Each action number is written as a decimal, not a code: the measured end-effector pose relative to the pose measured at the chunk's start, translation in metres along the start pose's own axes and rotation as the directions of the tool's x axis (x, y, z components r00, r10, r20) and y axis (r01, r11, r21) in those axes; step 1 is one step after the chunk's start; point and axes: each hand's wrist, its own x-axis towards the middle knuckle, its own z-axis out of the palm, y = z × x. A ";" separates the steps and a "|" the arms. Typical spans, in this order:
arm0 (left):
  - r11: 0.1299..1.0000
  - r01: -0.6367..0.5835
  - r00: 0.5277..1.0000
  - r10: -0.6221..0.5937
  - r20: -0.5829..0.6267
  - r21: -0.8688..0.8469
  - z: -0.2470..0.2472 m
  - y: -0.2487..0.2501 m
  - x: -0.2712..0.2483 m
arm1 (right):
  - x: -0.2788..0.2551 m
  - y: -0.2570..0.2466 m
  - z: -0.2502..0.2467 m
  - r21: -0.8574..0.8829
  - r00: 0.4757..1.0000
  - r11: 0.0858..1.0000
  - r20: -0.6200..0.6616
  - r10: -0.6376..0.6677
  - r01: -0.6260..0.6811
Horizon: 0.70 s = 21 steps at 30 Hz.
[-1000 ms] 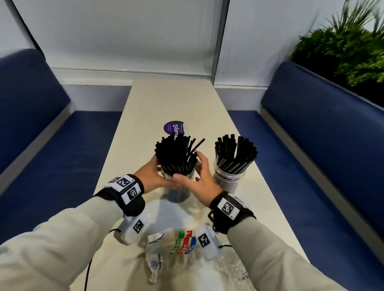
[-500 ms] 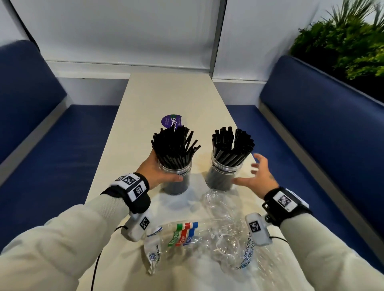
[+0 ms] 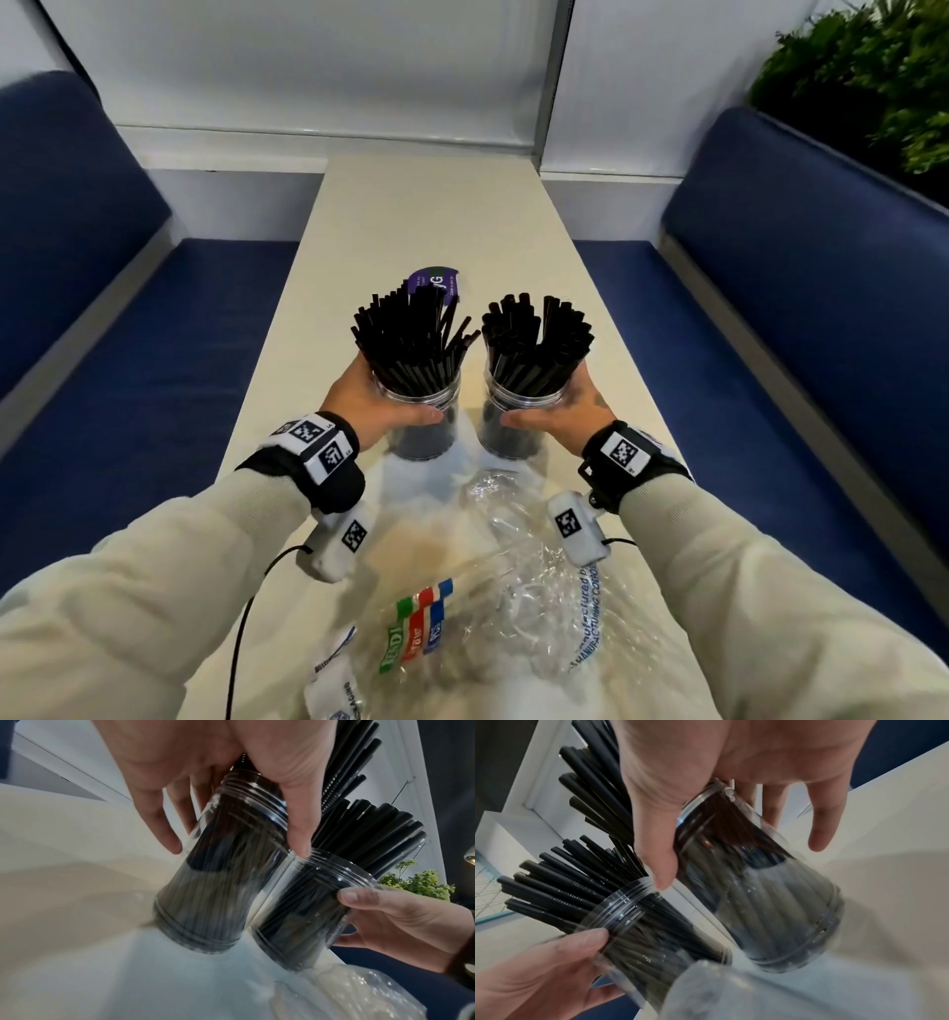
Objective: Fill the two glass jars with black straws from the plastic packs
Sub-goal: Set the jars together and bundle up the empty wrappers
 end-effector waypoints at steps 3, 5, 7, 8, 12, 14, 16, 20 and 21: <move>1.000 0.021 1.000 -0.021 -0.003 -0.007 0.002 0.002 -0.002 | 0.003 -0.004 0.004 -0.010 0.999 0.999 0.000 0.040 -0.040; 1.000 0.026 1.000 -0.026 0.003 0.001 0.003 0.002 -0.004 | 0.001 -0.005 0.002 -0.033 0.998 0.997 0.001 0.066 -0.066; 0.999 0.051 0.999 -0.051 0.008 0.011 0.000 0.001 -0.007 | -0.006 -0.010 -0.006 -0.079 0.994 0.991 -0.002 0.109 -0.109; 0.997 0.078 0.997 -0.079 0.007 0.023 -0.003 0.000 -0.010 | -0.011 -0.013 -0.011 -0.127 0.991 0.983 -0.014 0.131 -0.132; 0.974 0.182 0.982 -0.173 -0.074 0.132 -0.024 -0.004 -0.039 | -0.049 -0.033 -0.041 -0.301 0.979 0.938 -0.156 0.131 -0.174; 0.973 0.175 0.981 -0.160 -0.107 0.153 -0.036 -0.005 -0.061 | -0.075 -0.045 -0.054 -0.355 0.972 0.923 -0.226 0.070 -0.149; 0.972 0.129 0.991 -0.120 -0.057 0.198 -0.045 -0.003 -0.085 | -0.104 -0.056 -0.060 -0.372 0.973 0.924 -0.232 0.005 -0.093; 0.935 -0.011 0.975 -0.068 0.212 0.355 -0.028 0.007 -0.129 | -0.176 -0.064 -0.037 -0.361 0.998 0.931 0.008 0.068 -0.061; 0.922 -0.031 0.960 -0.080 0.269 0.385 -0.018 0.007 -0.136 | -0.193 -0.060 -0.025 -0.376 0.986 0.923 0.103 0.134 -0.086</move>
